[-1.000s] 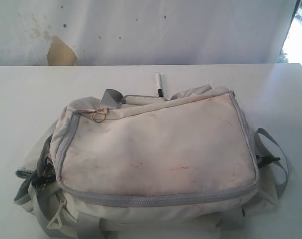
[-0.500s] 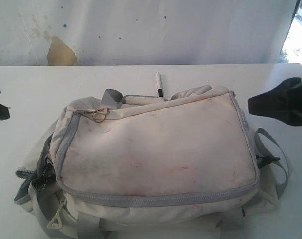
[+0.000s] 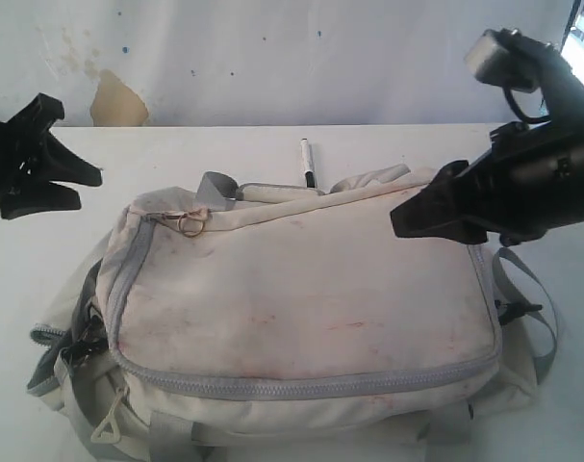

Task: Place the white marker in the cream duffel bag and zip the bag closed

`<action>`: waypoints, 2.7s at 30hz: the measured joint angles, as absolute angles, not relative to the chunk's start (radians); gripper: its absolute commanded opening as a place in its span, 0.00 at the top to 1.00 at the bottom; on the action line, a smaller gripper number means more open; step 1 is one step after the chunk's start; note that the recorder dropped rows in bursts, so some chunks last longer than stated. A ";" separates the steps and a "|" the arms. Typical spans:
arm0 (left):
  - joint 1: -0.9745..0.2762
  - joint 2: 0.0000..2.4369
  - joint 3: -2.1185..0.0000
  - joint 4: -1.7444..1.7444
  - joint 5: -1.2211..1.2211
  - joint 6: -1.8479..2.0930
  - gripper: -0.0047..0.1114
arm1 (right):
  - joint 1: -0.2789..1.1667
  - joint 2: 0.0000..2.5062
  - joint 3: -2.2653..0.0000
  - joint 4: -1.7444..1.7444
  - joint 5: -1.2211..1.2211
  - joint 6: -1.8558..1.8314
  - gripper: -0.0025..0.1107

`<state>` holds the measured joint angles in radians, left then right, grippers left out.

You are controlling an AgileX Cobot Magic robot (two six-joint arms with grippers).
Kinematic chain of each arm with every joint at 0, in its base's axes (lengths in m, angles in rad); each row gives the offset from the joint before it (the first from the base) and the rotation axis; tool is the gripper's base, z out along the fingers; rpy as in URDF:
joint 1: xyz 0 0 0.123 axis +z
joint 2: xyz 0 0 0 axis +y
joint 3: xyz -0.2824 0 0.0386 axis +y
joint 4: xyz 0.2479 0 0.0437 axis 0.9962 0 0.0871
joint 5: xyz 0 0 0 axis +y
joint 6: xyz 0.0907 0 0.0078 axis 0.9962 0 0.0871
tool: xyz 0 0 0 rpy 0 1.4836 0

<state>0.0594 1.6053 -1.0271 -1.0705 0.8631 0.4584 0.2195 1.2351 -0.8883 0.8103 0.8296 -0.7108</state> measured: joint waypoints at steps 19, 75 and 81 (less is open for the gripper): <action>0.077 1.904 -1.180 -1.199 0.995 0.577 0.49 | 0.440 1.552 -1.104 0.884 0.715 -0.722 0.65; 0.077 1.996 -1.184 -1.344 1.117 0.679 0.96 | 0.678 2.020 -1.388 1.097 0.302 -0.727 0.59; 0.077 1.996 -1.184 -1.344 1.119 0.680 0.96 | 0.688 2.054 -1.393 1.101 0.300 -0.745 0.66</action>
